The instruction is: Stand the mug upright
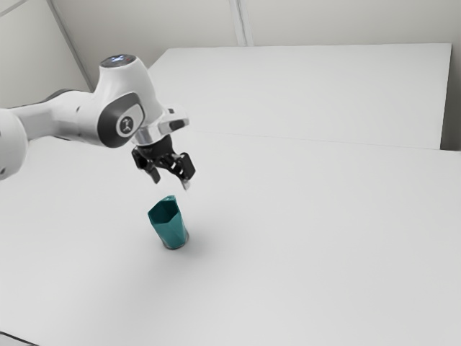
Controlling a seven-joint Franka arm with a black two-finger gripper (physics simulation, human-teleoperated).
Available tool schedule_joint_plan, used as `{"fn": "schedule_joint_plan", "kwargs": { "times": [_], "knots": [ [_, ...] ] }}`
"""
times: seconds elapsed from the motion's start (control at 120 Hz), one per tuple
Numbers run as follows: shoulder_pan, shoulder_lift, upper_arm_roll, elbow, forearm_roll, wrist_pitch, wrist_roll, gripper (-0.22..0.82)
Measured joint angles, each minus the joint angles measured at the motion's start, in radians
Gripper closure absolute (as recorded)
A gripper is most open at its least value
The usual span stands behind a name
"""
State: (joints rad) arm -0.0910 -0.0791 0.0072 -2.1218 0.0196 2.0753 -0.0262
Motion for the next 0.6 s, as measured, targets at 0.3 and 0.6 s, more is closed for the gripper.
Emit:
{"fn": "schedule_joint_plan", "kwargs": {
  "times": [0.3,0.6],
  "knots": [
    [0.044,0.009,0.003,0.113,-0.011,-0.138,-0.005,0.03],
    [0.053,0.059,0.005,0.298,-0.011,-0.289,-0.006,0.02]
  ]
}}
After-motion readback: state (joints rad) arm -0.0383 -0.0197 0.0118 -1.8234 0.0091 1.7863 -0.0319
